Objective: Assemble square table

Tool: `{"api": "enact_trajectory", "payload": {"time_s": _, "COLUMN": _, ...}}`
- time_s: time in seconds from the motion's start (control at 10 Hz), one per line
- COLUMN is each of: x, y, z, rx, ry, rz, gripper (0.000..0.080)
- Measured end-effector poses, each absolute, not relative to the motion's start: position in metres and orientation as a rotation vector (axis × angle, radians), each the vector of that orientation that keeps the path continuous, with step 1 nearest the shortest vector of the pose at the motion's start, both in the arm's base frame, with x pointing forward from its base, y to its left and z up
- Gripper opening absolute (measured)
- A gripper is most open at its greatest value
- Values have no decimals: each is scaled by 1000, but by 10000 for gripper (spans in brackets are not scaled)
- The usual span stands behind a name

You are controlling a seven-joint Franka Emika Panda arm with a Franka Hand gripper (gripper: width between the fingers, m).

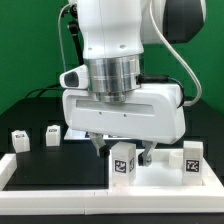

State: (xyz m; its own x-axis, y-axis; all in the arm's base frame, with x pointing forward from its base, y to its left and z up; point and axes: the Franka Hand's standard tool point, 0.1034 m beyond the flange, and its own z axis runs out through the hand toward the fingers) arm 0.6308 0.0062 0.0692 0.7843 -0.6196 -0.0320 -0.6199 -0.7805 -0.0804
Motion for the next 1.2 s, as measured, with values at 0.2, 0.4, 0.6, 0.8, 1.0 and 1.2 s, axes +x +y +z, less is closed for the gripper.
{"api": "enact_trajectory", "payload": {"time_s": 0.2, "x": 631, "y": 6, "z": 69, "rx": -2847, "ry": 1101, "rz": 11, "gripper": 465}}
{"api": "enact_trajectory", "payload": {"time_s": 0.4, "x": 630, "y": 5, "z": 69, "rx": -2752, "ry": 1325, "rz": 23, "gripper": 291}}
{"api": "enact_trajectory", "payload": {"time_s": 0.6, "x": 630, "y": 5, "z": 68, "rx": -2662, "ry": 1498, "rz": 32, "gripper": 291}}
{"api": "enact_trajectory", "payload": {"time_s": 0.8, "x": 628, "y": 1, "z": 69, "rx": -2490, "ry": 1779, "rz": 64, "gripper": 291}}
{"api": "enact_trajectory", "payload": {"time_s": 1.0, "x": 628, "y": 1, "z": 68, "rx": -2062, "ry": 2216, "rz": 126, "gripper": 291}}
{"api": "enact_trajectory", "payload": {"time_s": 1.2, "x": 629, "y": 2, "z": 68, "rx": -1864, "ry": 2374, "rz": 149, "gripper": 291}}
